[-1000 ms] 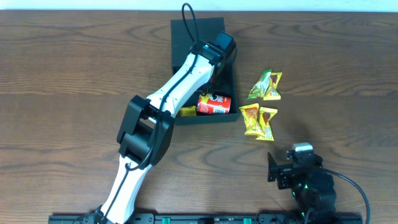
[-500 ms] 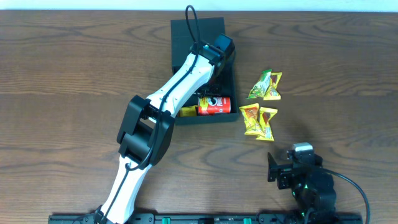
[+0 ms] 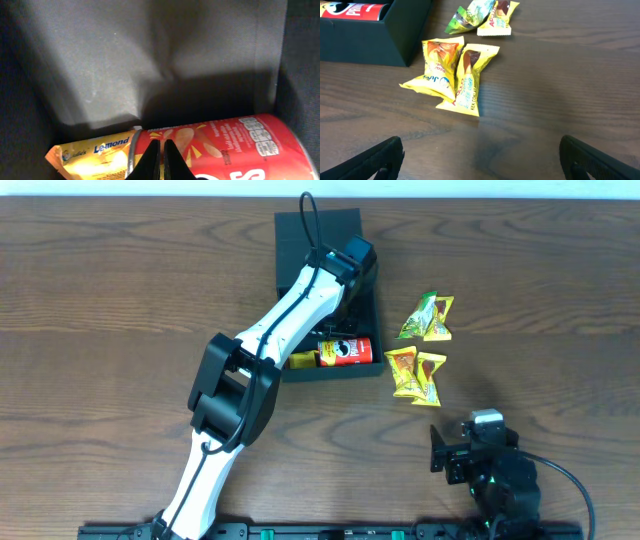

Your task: Pack container

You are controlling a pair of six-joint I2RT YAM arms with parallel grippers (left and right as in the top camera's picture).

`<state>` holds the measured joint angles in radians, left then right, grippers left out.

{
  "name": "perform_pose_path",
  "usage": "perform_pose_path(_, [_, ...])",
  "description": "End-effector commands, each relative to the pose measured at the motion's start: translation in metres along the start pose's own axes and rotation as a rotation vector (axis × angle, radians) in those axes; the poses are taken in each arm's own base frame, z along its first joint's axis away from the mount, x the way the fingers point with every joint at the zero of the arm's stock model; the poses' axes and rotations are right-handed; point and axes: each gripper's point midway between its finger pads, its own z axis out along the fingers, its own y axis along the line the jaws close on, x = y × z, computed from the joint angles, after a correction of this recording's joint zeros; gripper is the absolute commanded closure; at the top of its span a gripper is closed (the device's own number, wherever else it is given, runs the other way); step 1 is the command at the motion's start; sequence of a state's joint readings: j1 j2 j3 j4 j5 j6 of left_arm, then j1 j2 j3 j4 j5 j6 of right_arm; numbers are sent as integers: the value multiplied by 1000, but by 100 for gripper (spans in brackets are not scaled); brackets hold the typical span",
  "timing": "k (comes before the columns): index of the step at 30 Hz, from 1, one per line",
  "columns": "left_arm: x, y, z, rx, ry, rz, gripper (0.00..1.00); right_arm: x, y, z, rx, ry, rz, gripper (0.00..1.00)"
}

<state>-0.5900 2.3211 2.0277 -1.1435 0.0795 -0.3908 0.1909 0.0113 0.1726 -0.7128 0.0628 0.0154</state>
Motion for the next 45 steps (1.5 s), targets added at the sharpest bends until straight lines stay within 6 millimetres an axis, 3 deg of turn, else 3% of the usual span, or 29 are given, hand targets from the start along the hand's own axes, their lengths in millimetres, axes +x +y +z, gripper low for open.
perform_pose_path(1, [0, -8, -3, 44, 5, 36, 94, 4, -2, 2, 10, 9, 14, 1])
perform_pose_path(10, [-15, -6, -13, 42, -47, 39, 94, 4, -2, 2, 10, 9, 14, 1])
perform_pose_path(17, [-47, 13, -78, -1, -236, 7, 94, 4, -2, 2, 10, 9, 14, 1])
perform_pose_path(21, [-47, 37, -103, -109, -296, -11, 94, 4, -2, 2, 10, 9, 14, 1])
perform_pose_path(23, [-38, 43, -99, -121, -253, -8, 94, 4, -2, 2, 10, 9, 14, 1])
perform_pose_path(27, [-19, 51, -63, -150, -157, -1, 94, 4, -2, 2, 10, 9, 14, 1])
perform_pose_path(33, [-2, 48, -22, -89, -73, -21, 94, 4, -2, 2, 10, 9, 14, 1])
perform_pose_path(39, [2, 45, -7, -62, -60, -24, 94, 4, -2, 2, 10, 9, 14, 1])
perform_pose_path(45, [6, 27, 6, 41, -40, -19, 94, 4, -2, 2, 10, 9, 14, 1])
